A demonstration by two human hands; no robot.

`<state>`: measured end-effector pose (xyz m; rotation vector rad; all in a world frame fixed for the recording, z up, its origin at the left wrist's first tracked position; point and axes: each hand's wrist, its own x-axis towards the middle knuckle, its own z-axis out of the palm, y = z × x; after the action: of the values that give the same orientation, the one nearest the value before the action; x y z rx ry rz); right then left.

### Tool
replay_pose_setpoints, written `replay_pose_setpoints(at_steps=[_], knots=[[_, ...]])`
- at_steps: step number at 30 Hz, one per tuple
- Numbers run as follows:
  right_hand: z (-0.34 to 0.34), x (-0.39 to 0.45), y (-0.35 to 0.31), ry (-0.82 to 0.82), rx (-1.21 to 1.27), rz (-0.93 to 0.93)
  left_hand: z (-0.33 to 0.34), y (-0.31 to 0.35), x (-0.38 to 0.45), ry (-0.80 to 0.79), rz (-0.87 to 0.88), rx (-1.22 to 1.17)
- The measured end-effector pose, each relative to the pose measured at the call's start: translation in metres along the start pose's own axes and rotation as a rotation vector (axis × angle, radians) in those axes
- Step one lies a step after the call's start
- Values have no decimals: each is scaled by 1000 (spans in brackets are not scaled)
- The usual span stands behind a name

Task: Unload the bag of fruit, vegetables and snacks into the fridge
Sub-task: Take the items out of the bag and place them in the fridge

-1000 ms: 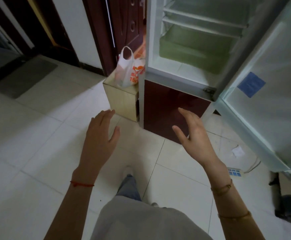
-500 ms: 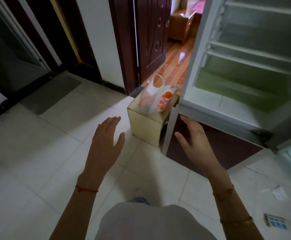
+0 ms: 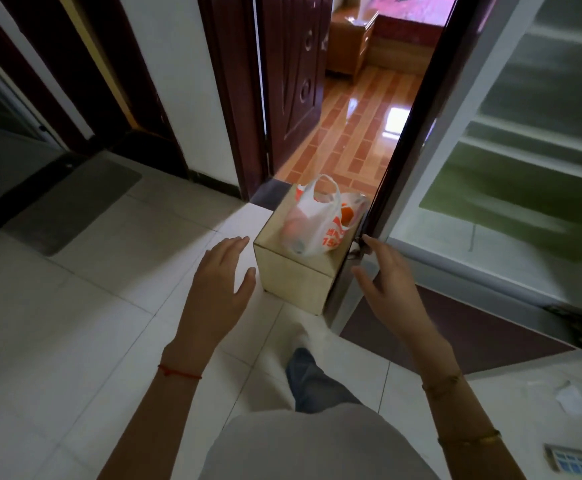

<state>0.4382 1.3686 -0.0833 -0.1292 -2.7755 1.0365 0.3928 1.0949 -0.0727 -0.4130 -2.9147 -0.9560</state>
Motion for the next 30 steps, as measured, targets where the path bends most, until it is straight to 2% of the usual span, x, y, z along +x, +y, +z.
replay_pose_setpoints(at_steps=[13,18,21,26,30], knots=[[35,186,55,16,9,63,50,-4,195,-88,90,-64],[49,250,80,21,56,206,75,-3,265,-145,95,-71],[64,276,97,-4,75,264,97,-4,301,-227,58,-108],[92,308,135,-112,-12,294,143,-5,347,-439,-105,-226],[104,321,145,-218,-53,330,172,-10,374,-572,-168,-265]])
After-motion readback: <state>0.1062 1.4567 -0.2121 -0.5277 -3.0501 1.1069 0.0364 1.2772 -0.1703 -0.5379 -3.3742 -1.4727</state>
